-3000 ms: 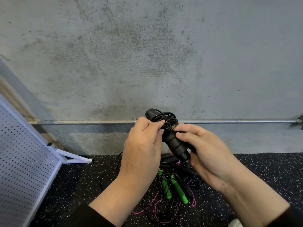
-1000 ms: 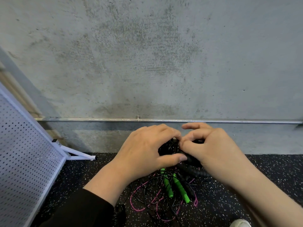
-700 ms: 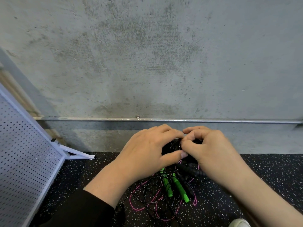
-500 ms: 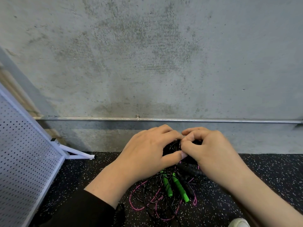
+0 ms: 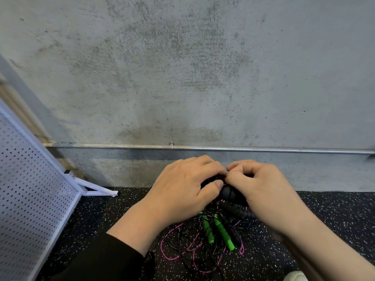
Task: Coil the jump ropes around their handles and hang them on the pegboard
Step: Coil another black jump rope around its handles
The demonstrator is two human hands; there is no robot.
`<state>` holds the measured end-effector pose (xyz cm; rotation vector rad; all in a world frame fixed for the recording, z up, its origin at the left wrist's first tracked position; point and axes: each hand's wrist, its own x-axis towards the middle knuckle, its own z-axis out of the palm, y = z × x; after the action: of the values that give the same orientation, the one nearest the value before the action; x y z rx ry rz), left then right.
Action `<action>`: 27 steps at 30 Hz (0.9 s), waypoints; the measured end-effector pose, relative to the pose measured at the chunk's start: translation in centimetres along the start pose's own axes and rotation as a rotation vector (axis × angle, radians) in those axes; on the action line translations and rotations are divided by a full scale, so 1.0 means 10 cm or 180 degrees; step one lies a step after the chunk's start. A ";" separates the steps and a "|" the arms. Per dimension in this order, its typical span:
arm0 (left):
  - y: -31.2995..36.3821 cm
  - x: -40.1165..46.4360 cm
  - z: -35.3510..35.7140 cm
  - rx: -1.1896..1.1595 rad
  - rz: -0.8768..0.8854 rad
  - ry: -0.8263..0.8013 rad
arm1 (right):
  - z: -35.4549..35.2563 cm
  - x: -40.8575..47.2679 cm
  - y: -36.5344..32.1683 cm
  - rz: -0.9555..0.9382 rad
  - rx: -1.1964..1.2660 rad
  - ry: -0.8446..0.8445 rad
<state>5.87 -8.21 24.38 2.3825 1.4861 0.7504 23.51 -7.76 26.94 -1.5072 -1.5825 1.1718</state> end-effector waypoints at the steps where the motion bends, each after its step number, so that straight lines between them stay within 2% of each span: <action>1: -0.01 0.00 0.01 0.0064 0.0011 0.0098 | 0.00 0.00 0.00 0.0007 0.0027 0.0013; 5: -0.01 0.00 0.03 0.0292 -0.0021 0.0466 | 0.00 -0.02 -0.02 -0.0029 0.0130 0.0055; 9: -0.08 -0.01 0.01 0.0048 0.0032 0.0254 | -0.02 -0.02 0.01 -0.0113 0.0313 0.0030; 11: -0.13 -0.02 0.01 -0.0538 -0.0209 0.0311 | -0.04 0.01 0.06 -0.0096 0.0340 0.0000; 12: -0.15 -0.02 0.01 -0.0930 -0.0433 0.0507 | -0.04 0.02 0.09 -0.0089 0.0439 0.0039; 15: -0.14 0.03 0.00 -0.2151 -0.1307 0.1049 | -0.02 0.05 0.11 0.0121 0.1374 0.0066; 18: -0.11 0.05 0.03 -0.3435 -0.1832 0.0959 | 0.01 0.06 0.10 0.0379 0.2022 -0.0069; 20: -0.08 0.06 0.01 -0.3434 -0.1964 0.1093 | 0.03 0.07 0.10 0.0545 0.2085 -0.0275; 22: -0.12 0.07 0.00 -0.3230 -0.2179 0.1275 | 0.06 0.07 0.12 0.0567 0.1935 -0.0504; 25: -0.25 0.05 -0.02 -0.3032 -0.2536 0.1328 | 0.09 0.04 0.12 -0.0212 0.0404 -0.0401; 27: -0.29 0.02 -0.03 -0.2807 -0.2600 0.1235 | 0.14 0.03 0.12 -0.0571 -0.0321 -0.0576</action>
<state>3.58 -6.72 23.43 0.9166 1.5829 1.2916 22.70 -7.80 25.31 -1.3190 -1.8811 1.1676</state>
